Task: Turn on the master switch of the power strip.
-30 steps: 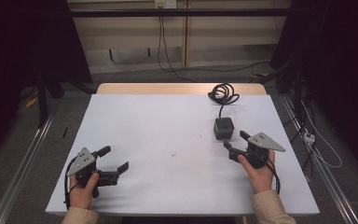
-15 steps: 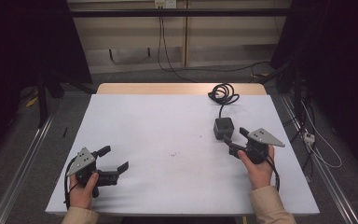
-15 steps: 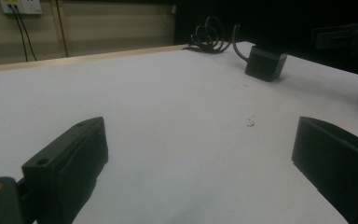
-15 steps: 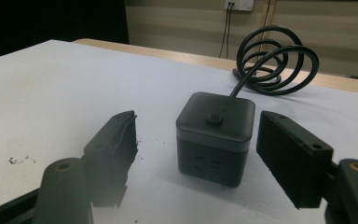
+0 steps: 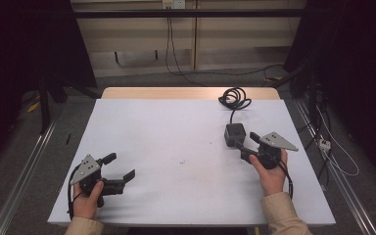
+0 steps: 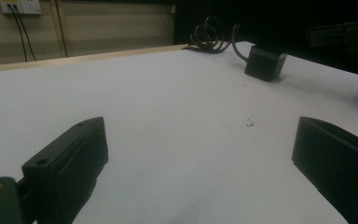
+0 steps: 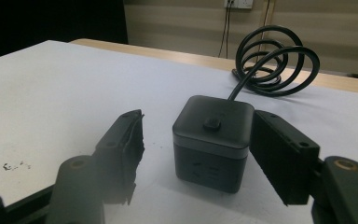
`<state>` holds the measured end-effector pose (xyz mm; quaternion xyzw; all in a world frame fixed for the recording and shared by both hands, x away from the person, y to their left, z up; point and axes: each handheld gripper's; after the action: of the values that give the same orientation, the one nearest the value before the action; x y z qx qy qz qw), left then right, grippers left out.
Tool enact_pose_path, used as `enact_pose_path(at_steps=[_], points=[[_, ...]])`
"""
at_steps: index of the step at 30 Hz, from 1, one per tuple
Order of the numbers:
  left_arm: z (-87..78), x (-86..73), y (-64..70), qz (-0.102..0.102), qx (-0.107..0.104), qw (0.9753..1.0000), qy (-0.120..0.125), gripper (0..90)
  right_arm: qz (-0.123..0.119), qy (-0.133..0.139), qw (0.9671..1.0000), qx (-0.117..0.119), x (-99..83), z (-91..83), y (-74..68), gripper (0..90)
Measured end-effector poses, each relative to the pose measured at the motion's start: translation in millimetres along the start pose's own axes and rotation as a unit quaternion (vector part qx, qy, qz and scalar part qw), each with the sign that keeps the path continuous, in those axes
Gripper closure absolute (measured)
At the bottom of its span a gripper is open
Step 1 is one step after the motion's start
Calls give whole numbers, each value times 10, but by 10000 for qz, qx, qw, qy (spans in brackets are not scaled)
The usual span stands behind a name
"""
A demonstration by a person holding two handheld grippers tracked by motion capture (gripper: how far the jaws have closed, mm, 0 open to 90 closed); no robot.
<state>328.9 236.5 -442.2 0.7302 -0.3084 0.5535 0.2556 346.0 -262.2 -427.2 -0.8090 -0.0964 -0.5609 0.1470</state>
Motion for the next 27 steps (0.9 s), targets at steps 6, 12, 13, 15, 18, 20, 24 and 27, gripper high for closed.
enact_pose_path(at_steps=[6, 12, 13, 15, 18, 20, 24, 27], points=[[-4, 4, -1, 7, 3, 10000, 0, 33, 62, -33, 10000, -9, 9, 16, 16, 367], [-8, 3, -5, 0, 14, 10000, 5, 33, 89, -62, 9999, 48, 29, 31, 12, 395], [-8, 3, -5, 0, 13, 10000, 3, 33, 92, -76, 9999, 62, 38, 38, 7, 413], [-6, 4, -4, 8, 14, 10000, 6, 33, 95, -85, 9999, 64, 42, 40, 6, 422], [-5, 4, -1, 10, 8, 10000, 0, 33, 116, -106, 9998, 99, 53, 49, 2, 451], [-6, 4, -2, 16, 12, 10000, -4, 33, 132, -119, 9998, 103, 59, 53, 1, 464], [-8, 4, -5, 22, 16, 10000, -7, 33, 132, -150, 9997, 104, 72, 64, 6, 477], [-7, 4, -2, 7, 14, 10000, 9, 33, 120, -163, 9997, 96, 80, 71, 9, 492]])
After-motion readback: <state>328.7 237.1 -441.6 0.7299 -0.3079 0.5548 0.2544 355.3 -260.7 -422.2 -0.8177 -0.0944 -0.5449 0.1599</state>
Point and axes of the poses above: each handheld gripper's, and its own axes: z roughly forward along the jaws, x roughly out of its top, y roughly to its right, and after that the axes turned 5 degrees about z, right-handed
